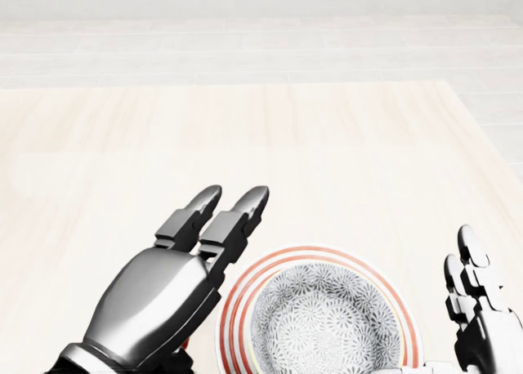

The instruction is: Put the bowl on the plate.

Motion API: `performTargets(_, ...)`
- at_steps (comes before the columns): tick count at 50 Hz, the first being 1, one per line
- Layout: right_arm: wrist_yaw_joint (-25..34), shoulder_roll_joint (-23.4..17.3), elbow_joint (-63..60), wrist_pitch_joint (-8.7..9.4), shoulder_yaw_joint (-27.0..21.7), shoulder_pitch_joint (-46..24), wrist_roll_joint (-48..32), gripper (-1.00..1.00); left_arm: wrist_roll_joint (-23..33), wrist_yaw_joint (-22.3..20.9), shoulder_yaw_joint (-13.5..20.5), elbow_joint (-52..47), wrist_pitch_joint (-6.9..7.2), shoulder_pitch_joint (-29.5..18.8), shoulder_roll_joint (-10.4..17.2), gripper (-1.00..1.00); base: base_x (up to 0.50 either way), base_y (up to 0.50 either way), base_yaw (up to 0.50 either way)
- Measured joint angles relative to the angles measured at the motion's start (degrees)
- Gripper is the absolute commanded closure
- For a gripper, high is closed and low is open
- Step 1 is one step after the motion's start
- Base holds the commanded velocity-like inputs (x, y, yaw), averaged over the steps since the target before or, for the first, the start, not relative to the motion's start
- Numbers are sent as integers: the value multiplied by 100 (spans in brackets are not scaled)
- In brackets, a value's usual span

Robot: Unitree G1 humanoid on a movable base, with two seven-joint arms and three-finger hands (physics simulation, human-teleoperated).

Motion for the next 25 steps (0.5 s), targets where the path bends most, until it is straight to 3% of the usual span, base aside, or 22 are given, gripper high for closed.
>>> performTargets(13, -2, -13, -135, 5, 18, -33, -29, -100, -579, 0, 898, -50, 0, -620, -61, -100, 0, 0, 0)
performTargets(25, 12, -37, -319, 5, 19, -58, -85, -100, -1166, 0, 1540, 37, 0, -1037, 102, -100, 0, 0, 0)
